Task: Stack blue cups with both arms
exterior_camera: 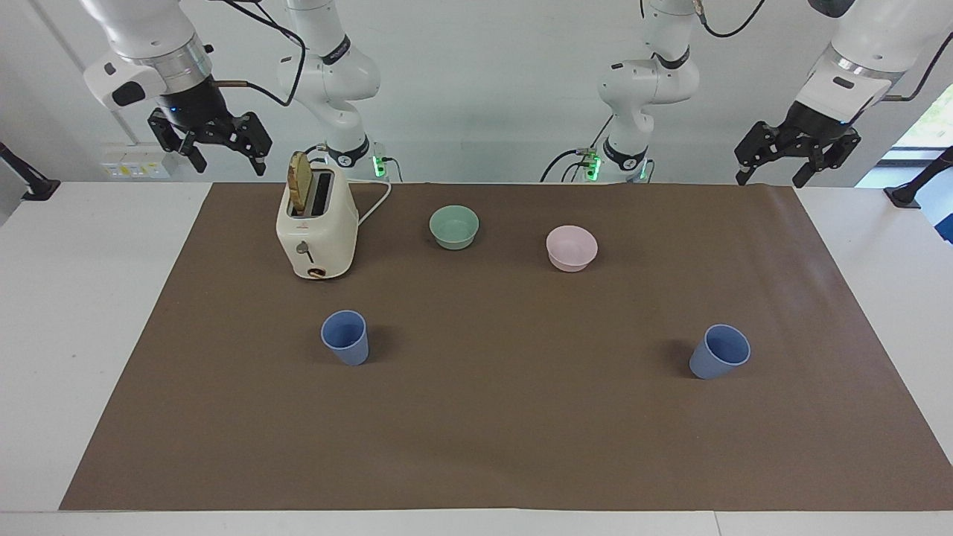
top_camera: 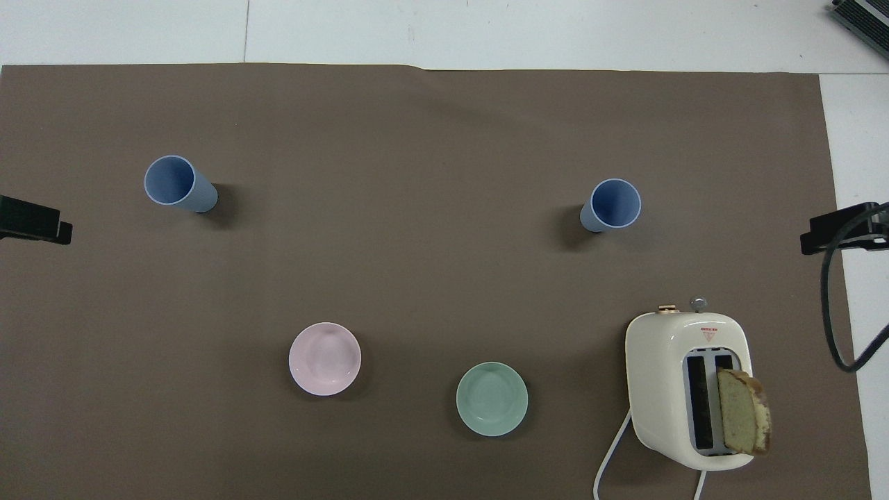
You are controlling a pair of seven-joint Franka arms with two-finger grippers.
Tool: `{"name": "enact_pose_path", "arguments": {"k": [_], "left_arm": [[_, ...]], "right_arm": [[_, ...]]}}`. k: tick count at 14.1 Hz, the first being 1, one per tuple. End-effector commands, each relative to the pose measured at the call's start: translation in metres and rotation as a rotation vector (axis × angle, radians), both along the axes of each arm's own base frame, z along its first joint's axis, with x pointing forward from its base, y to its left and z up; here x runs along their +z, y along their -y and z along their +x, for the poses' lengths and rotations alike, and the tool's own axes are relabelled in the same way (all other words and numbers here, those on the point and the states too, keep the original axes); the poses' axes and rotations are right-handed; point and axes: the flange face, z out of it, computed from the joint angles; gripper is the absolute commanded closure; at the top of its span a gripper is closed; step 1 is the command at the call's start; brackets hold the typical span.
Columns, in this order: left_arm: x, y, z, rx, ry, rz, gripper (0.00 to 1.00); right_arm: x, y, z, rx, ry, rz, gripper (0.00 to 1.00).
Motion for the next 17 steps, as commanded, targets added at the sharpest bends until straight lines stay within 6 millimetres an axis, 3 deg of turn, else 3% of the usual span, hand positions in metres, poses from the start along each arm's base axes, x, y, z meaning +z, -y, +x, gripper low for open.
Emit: {"name": "enact_pose_path", "arguments": {"k": [1, 17], "left_arm": [[0.0016, -0.0019, -0.0083, -0.008, 0.005, 0.019, 0.0], [-0.0011, -0.0045, -0.0068, -0.001, 0.012, 0.021, 0.0]], "right_arm": [[0.0029, 0.0027, -0.0015, 0.01, 0.002, 0.011, 0.0], [0.0036, 0.0062, 0.0009, -0.001, 0.018, 0.008, 0.0]]}}
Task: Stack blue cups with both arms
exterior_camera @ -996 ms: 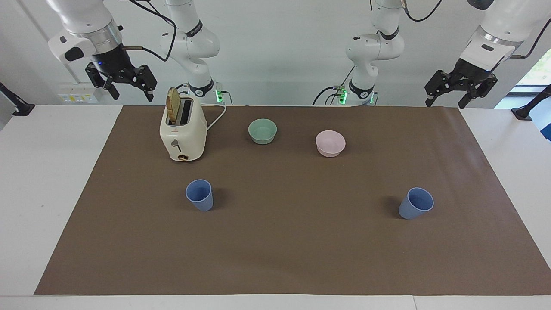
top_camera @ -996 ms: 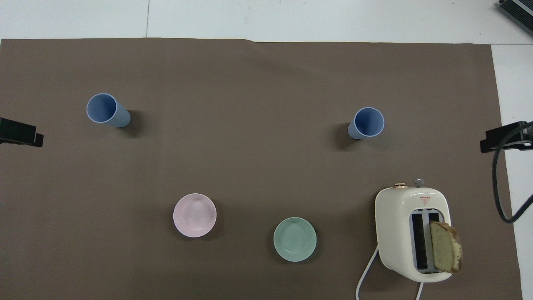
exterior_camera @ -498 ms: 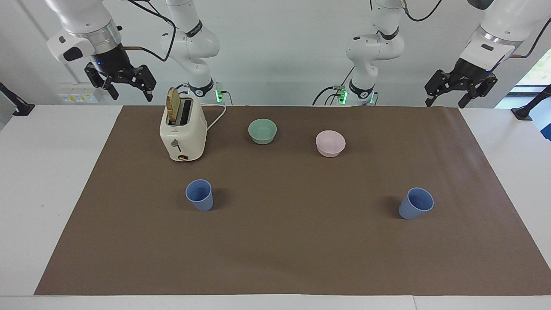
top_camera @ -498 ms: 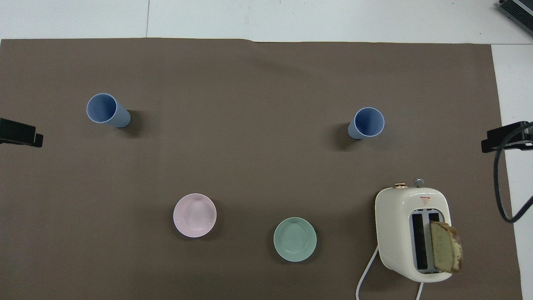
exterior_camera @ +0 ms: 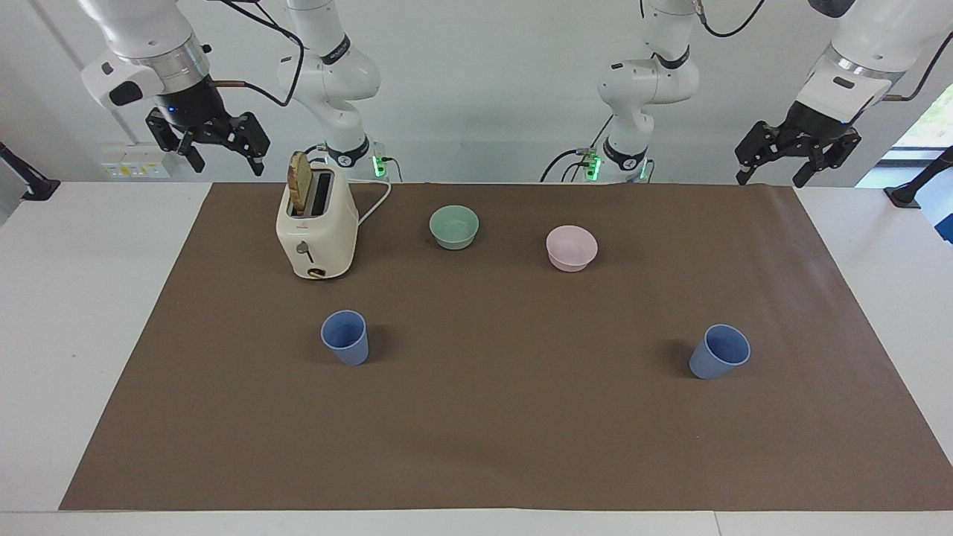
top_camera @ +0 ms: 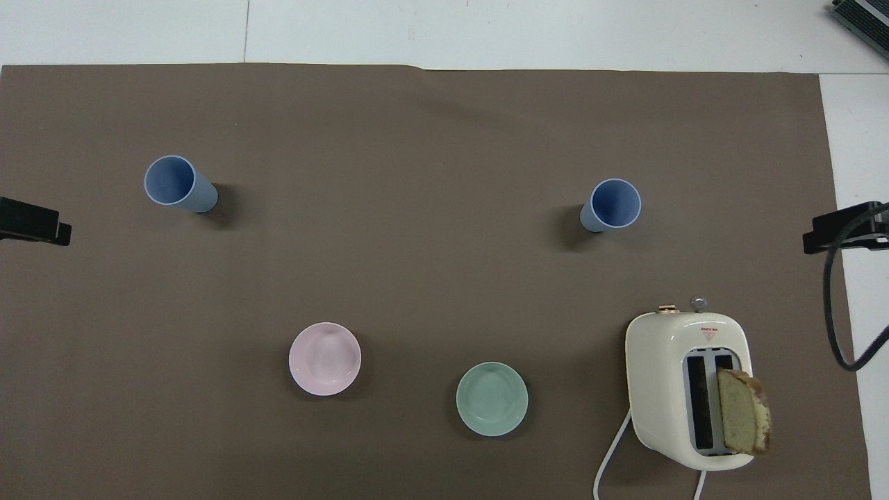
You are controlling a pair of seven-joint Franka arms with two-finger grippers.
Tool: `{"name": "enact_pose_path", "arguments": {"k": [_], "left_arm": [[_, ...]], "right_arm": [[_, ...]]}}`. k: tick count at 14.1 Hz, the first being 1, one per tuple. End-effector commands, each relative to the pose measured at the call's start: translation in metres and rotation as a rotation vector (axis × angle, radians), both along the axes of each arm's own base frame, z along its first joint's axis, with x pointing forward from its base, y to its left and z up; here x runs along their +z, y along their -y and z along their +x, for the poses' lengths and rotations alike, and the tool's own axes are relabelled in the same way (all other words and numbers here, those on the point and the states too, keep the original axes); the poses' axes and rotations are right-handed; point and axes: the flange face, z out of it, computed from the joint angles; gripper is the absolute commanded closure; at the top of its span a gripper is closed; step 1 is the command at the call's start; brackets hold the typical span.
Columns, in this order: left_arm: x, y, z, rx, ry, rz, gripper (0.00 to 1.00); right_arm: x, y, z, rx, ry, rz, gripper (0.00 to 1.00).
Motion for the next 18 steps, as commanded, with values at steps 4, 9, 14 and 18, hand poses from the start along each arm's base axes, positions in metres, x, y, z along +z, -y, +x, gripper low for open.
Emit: {"name": "enact_pose_path", "arguments": {"k": [4, 9, 14, 18], "left_arm": [[0.0, -0.004, -0.005, -0.001, 0.026, 0.017, 0.0], [-0.021, -0.005, 0.004, 0.003, 0.038, 0.018, 0.0], [-0.051, -0.022, 0.021, 0.035, 0.079, 0.018, 0.0], [-0.084, -0.047, 0.053, 0.083, 0.142, 0.017, 0.0]], "right_arm": [[0.002, 0.007, 0.0, -0.001, 0.012, 0.011, 0.0], [0.002, 0.007, 0.0, -0.002, 0.01, 0.011, 0.0], [-0.001, 0.005, -0.001, -0.001, 0.006, 0.011, 0.0], [0.0, 0.005, -0.001, 0.001, 0.007, 0.011, 0.0]]}}
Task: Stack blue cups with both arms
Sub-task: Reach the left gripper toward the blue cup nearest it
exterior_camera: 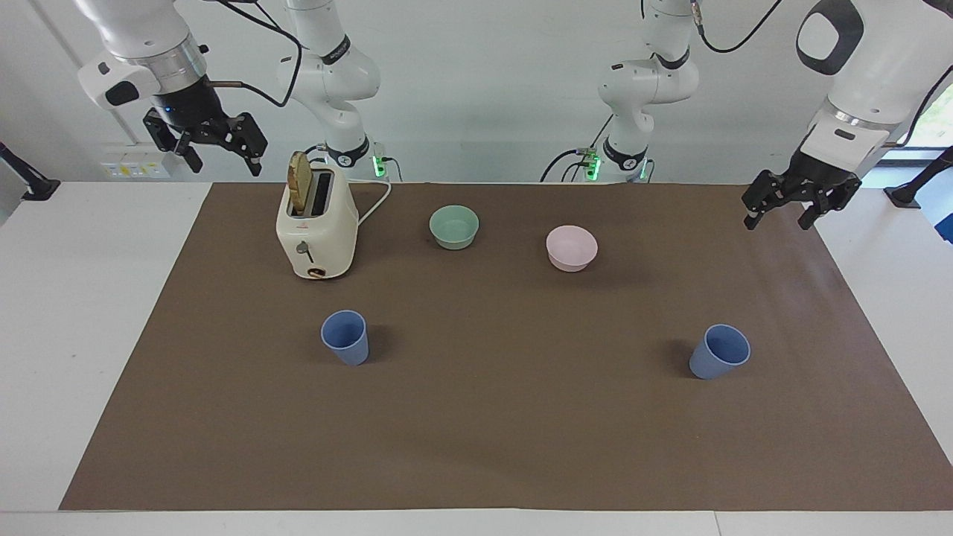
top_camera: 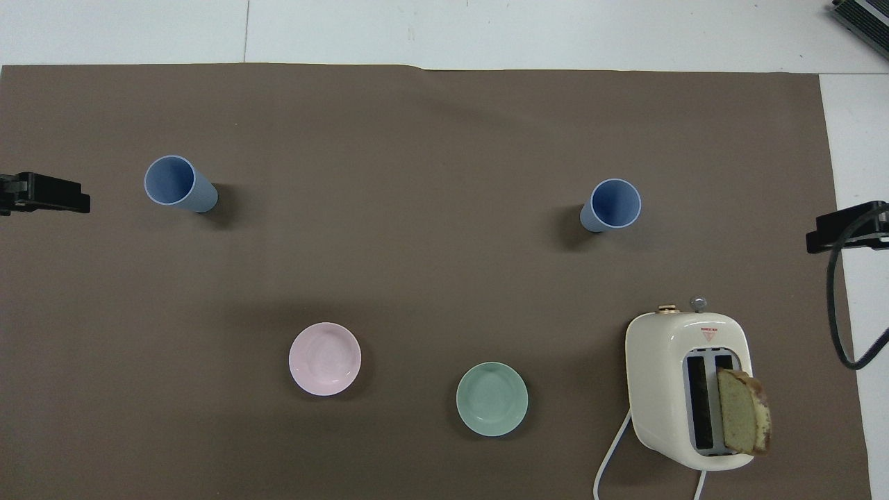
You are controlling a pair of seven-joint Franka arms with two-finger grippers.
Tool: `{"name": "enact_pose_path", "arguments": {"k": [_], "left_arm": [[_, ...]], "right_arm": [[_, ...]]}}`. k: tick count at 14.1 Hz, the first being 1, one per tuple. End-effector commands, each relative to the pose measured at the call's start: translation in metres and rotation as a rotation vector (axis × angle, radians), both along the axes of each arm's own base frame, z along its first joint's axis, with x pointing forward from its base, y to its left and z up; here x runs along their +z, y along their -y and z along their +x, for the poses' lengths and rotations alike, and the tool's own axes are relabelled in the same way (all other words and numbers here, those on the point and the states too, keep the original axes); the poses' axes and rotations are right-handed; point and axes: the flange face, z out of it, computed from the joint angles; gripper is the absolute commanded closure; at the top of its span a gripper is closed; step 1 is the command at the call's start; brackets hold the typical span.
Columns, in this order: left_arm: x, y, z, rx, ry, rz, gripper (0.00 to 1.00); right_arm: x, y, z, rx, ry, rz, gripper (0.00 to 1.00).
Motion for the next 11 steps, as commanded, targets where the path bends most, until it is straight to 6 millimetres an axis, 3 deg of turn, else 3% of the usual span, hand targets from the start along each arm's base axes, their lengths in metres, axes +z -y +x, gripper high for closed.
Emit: {"name": "enact_pose_path", "arguments": {"k": [1, 7, 11], "left_arm": [[-0.023, -0.02, 0.02, 0.027, 0.041, 0.015, 0.0], [-0.082, -0.048, 0.057, 0.073, 0.066, 0.015, 0.0], [-0.123, -0.048, 0.076, 0.082, 0.063, 0.011, 0.0]], "right_arm": [[0.0, 0.001, -0.001, 0.007, 0.006, 0.01, 0.0], [0.0, 0.001, -0.001, 0.007, 0.006, 0.01, 0.0], [0.0, 0.001, -0.001, 0.007, 0.008, 0.01, 0.0]]}}
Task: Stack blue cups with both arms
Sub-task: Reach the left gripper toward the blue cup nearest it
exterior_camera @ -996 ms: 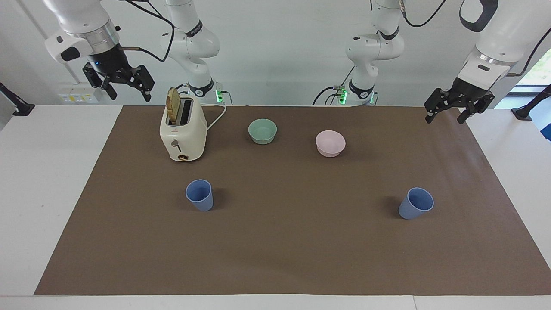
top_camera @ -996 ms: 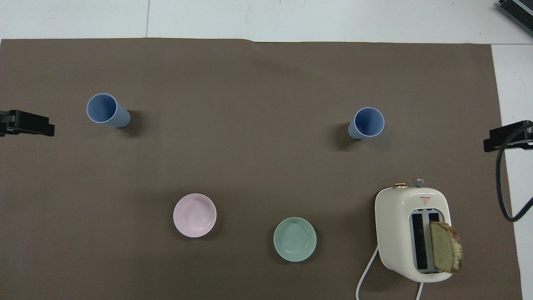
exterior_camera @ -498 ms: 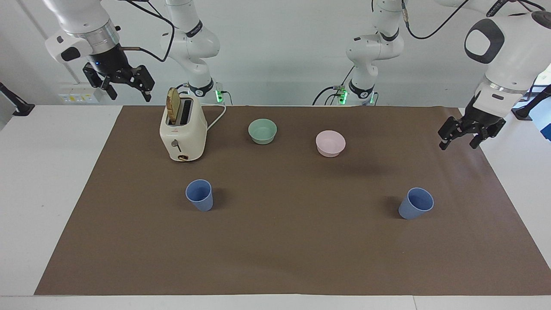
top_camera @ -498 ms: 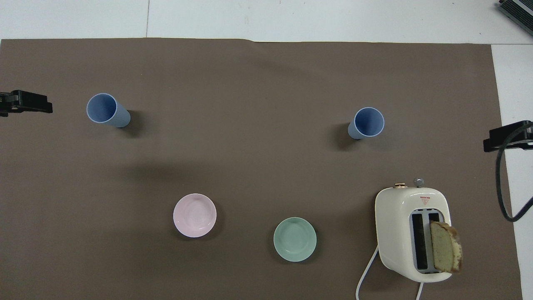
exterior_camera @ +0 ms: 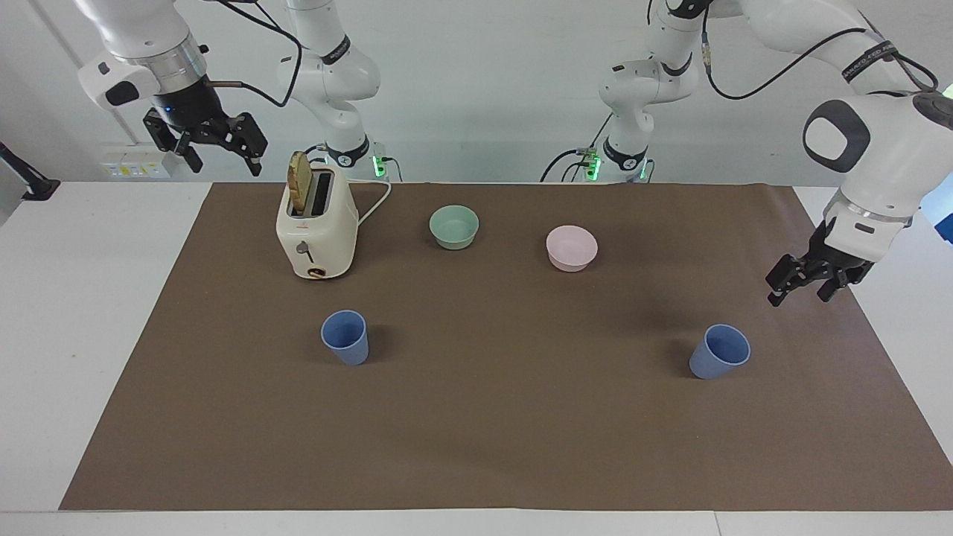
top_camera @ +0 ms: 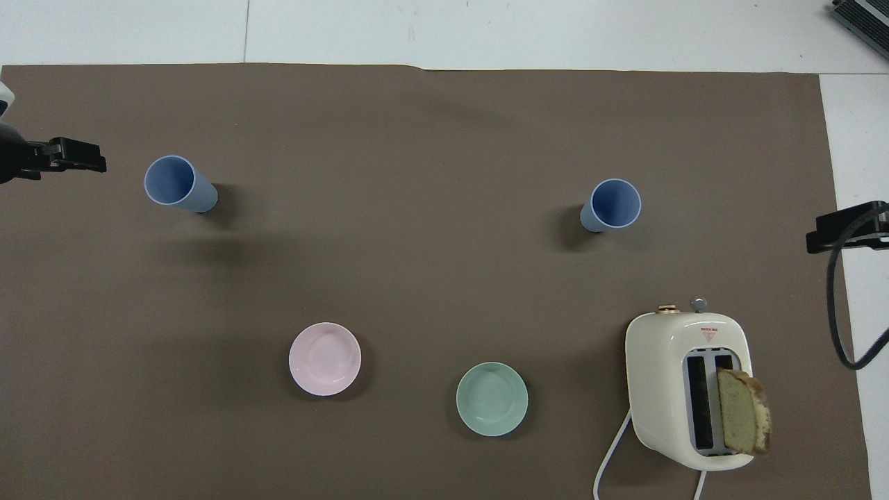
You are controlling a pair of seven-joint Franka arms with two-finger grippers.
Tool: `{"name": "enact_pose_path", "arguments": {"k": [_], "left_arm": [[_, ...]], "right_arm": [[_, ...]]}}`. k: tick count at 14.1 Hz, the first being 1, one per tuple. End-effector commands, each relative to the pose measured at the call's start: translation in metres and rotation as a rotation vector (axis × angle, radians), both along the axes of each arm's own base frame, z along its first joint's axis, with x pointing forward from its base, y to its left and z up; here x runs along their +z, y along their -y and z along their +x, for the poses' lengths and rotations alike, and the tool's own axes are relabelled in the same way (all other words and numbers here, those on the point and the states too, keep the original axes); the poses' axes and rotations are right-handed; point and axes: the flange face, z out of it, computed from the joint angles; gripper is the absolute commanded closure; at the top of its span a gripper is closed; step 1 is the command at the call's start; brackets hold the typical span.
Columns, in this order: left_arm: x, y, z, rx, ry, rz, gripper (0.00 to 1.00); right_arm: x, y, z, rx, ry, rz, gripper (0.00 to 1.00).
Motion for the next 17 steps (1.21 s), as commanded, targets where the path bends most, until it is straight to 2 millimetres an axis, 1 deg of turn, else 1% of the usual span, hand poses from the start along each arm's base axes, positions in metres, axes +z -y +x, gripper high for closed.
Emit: {"name": "enact_pose_path", "arguments": {"k": [1, 3, 4, 7, 8, 9, 12, 13, 14, 15, 16, 17], "left_arm": [[-0.029, -0.002, 0.013, 0.018, 0.007, 0.009, 0.0], [-0.047, -0.002, 0.014, 0.042, -0.014, 0.002, 0.0], [-0.052, 0.0, 0.013, 0.048, -0.021, 0.0, 0.0], [-0.081, 0.011, 0.007, 0.141, -0.05, -0.018, 0.0], [-0.089, 0.016, 0.003, 0.141, -0.061, -0.018, 0.0], [-0.095, 0.016, 0.001, 0.141, -0.07, -0.018, 0.0], [-0.111, 0.02, 0.002, 0.14, -0.052, -0.02, 0.0], [-0.112, 0.021, 0.002, 0.139, -0.049, -0.02, 0.0], [-0.114, 0.022, 0.001, 0.139, -0.05, -0.021, 0.02], [-0.116, 0.025, 0.0, 0.158, -0.055, -0.024, 0.23], [-0.117, 0.032, -0.001, 0.181, -0.059, -0.029, 0.39], [-0.119, 0.034, -0.002, 0.186, -0.063, -0.029, 0.49]], "right_arm": [[0.0, 0.001, -0.001, 0.007, 0.008, 0.01, 0.0], [0.0, 0.001, -0.001, 0.007, 0.008, 0.01, 0.0], [0.0, 0.001, -0.001, 0.007, 0.008, 0.01, 0.0], [0.0, 0.001, -0.001, 0.009, 0.008, 0.01, 0.0], [0.0, 0.001, -0.001, 0.007, 0.008, 0.01, 0.0], [0.0, 0.001, -0.001, 0.007, 0.008, 0.01, 0.0], [0.0, 0.001, -0.001, 0.007, 0.008, 0.01, 0.0], [0.0, 0.001, -0.001, 0.009, 0.008, 0.01, 0.0], [0.0, 0.001, -0.001, 0.009, 0.006, 0.01, 0.0], [0.0, 0.001, -0.001, 0.009, 0.008, 0.01, 0.0], [0.0, 0.001, -0.001, 0.009, 0.008, 0.01, 0.0], [0.0, 0.001, -0.001, 0.009, 0.006, 0.01, 0.0]]}}
